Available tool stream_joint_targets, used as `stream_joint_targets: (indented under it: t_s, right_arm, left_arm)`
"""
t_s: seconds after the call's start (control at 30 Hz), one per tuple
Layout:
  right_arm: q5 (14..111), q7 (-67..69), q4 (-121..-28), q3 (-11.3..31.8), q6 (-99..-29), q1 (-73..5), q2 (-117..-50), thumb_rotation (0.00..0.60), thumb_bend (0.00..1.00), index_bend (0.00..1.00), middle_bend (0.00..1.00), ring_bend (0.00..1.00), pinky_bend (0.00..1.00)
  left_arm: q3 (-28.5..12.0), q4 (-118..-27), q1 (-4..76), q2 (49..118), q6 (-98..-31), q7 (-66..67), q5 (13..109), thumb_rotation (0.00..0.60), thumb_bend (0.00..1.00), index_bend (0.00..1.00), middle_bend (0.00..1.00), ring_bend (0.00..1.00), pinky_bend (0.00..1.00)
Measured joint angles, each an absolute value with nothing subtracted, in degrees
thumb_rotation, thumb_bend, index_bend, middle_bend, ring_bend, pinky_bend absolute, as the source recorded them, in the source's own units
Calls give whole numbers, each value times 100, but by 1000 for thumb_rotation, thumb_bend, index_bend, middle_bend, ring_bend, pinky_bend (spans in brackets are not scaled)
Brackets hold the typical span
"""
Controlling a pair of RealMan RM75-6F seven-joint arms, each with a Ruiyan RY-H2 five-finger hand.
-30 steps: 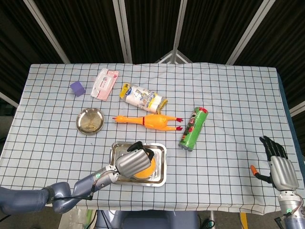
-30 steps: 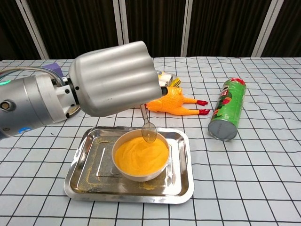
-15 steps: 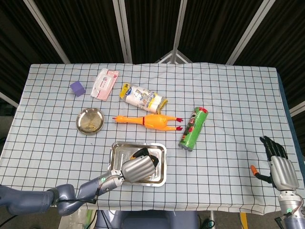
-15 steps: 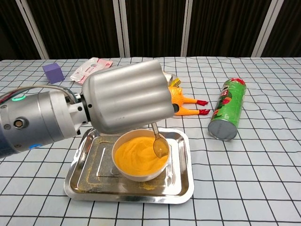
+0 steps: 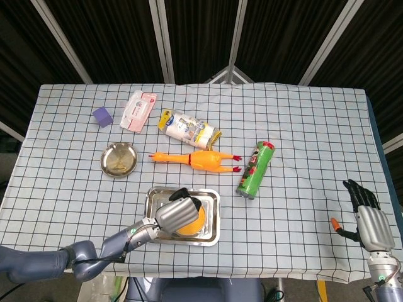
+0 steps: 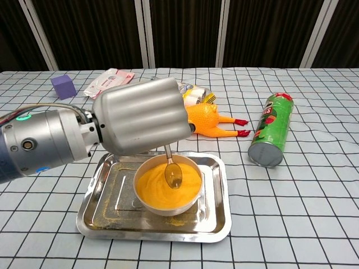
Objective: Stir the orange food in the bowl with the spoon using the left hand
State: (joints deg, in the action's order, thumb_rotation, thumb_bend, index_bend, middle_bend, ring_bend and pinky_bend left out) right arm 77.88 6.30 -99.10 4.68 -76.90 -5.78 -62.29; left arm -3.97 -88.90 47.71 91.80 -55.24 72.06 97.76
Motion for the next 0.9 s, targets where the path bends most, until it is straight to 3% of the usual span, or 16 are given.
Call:
stream_joint_targets:
  t_s: [0.53, 0.9]
  right_arm:
    - [7792, 621, -9937, 462, -7692, -573, -6225, 600, 371, 0, 0, 0, 0]
    - [7776, 658, -9942, 466, -7672, -576, -6217, 600, 370, 0, 0, 0, 0]
  left_arm:
    - [-464, -9048, 4668, 8947, -5823, 7014, 9872, 600, 672, 806, 1000, 935, 919]
    - [-451, -9074, 4721, 9312, -5692, 7071, 9876, 600, 673, 806, 1000, 935, 919]
